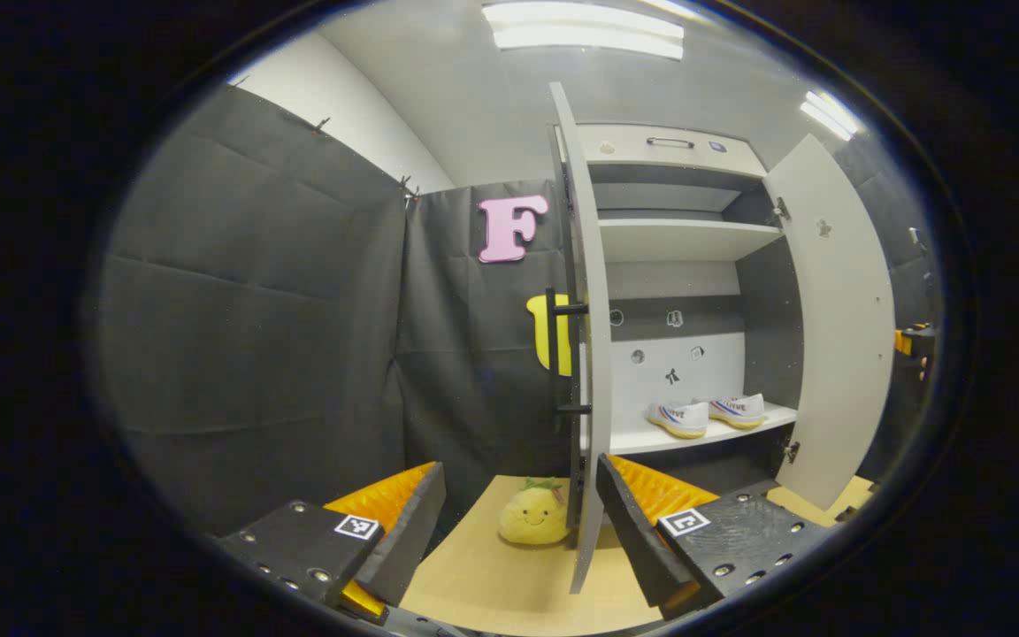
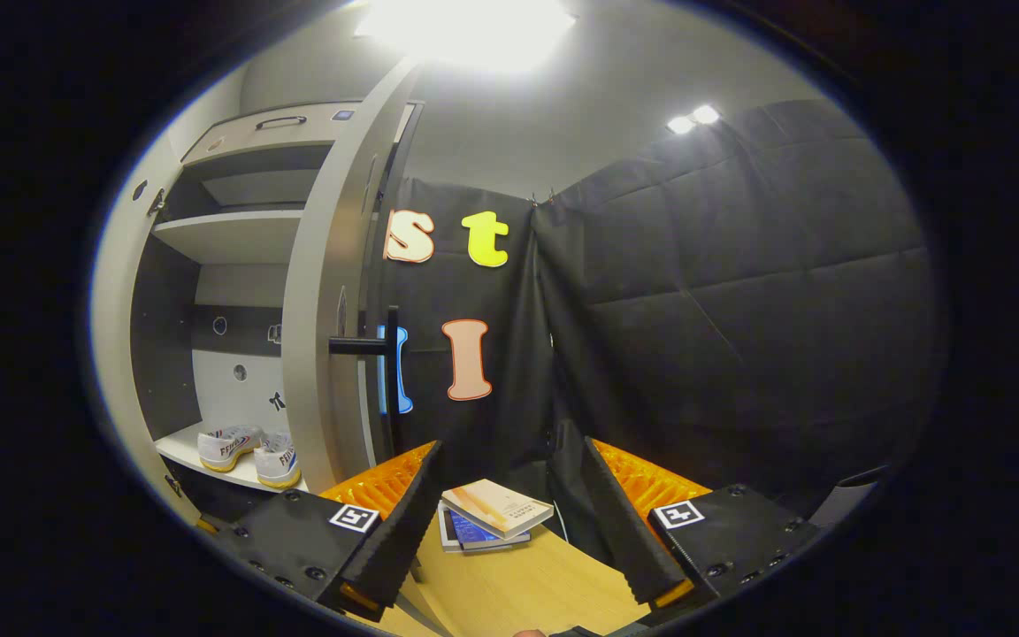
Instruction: Grab one shoe with the right hand and put it into the shoe cabinet, grab the other shoe with the left hand and put it into the shoe cabinet; then close the right door with the right hand and the left door with the left hand.
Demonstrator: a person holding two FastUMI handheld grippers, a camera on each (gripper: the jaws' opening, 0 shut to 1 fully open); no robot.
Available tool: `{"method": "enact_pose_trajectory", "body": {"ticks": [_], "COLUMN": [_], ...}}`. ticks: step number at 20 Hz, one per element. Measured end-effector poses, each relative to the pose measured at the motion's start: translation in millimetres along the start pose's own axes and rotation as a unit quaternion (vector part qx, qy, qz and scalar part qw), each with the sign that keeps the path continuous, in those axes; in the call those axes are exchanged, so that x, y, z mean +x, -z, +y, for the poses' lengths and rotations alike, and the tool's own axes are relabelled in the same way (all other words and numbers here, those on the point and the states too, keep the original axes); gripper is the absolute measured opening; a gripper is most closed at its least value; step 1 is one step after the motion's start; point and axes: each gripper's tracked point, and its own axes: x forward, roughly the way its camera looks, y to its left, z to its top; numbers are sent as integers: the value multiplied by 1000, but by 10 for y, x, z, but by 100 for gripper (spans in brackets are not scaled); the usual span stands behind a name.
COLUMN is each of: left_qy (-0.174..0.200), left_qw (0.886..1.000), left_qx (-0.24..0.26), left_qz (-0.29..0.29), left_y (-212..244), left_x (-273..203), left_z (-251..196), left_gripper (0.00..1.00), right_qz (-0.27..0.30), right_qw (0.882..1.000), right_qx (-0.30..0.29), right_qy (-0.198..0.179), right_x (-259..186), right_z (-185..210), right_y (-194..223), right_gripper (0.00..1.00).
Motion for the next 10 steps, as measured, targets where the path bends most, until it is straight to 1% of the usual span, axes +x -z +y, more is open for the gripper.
{"method": "enact_pose_trajectory", "body": {"ticks": [5,10], "left_qy": [-1,9], "left_qw": [1000,1000], "left_qx": [-5,-11], "left_qz": [-1,-4], "left_y": [19,0], "left_x": [53,76], "left_z": [38,-66], "left_gripper": [100,100], "right_qz": [3,3], "right_qw": [1000,999], "right_qx": [2,3], "right_qy": [-13,-53], "right_x": [-68,-187], "right_z": [104,386], "right_y": [-10,-10], "right_gripper": [97,97]}}
